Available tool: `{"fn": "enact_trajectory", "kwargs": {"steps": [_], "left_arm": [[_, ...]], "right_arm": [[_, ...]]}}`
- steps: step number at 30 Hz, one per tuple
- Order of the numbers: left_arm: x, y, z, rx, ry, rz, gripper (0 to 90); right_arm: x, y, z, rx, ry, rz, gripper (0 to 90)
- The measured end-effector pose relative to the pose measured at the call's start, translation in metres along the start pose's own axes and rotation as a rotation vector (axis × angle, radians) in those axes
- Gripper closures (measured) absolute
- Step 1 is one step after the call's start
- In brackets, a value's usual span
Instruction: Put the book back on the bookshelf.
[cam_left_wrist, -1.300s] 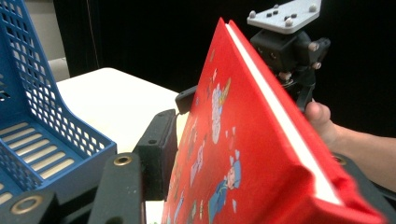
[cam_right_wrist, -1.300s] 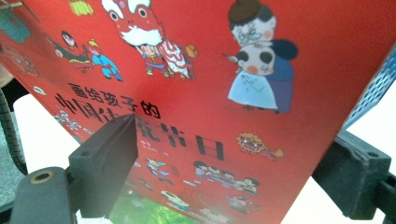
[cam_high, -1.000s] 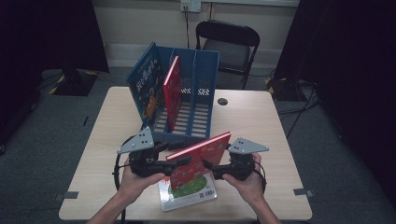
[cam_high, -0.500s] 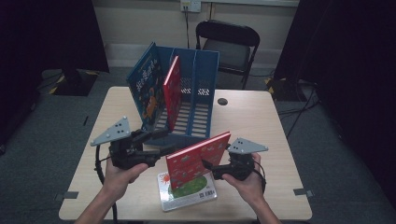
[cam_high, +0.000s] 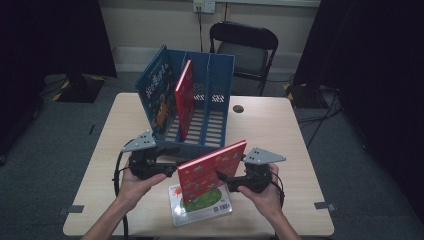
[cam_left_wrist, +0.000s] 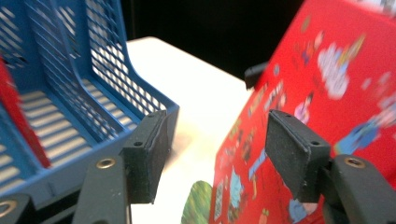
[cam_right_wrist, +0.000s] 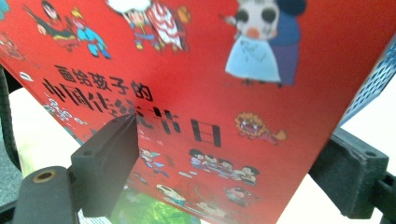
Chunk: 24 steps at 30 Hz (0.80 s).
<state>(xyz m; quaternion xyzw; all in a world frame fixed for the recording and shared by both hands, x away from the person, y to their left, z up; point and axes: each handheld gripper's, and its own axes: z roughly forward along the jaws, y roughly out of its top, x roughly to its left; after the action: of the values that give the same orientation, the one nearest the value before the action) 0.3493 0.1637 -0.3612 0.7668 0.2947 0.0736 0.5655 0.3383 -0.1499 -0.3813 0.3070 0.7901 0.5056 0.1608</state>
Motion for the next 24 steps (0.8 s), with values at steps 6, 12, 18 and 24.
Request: {"fn": "enact_trajectory", "kwargs": {"steps": [6, 12, 18, 24], "left_arm": [[0.003, -0.011, 0.01, 0.035, -0.036, -0.03, 38.6], [0.005, -0.026, 0.006, 0.056, -0.018, -0.058, 38.9], [0.006, -0.029, -0.003, 0.049, -0.04, -0.06, 43.3], [0.006, -0.032, -0.009, 0.029, -0.026, -0.055, 42.2]], "right_arm": [[0.0, 0.0, 0.001, 0.009, 0.004, 0.002, 13.1], [0.0, 0.003, 0.007, 0.003, 0.004, 0.009, 9.9], [0.006, 0.009, 0.018, 0.014, 0.036, -0.007, 8.3], [0.009, 0.011, 0.025, 0.008, 0.061, -0.018, 8.1]]}}
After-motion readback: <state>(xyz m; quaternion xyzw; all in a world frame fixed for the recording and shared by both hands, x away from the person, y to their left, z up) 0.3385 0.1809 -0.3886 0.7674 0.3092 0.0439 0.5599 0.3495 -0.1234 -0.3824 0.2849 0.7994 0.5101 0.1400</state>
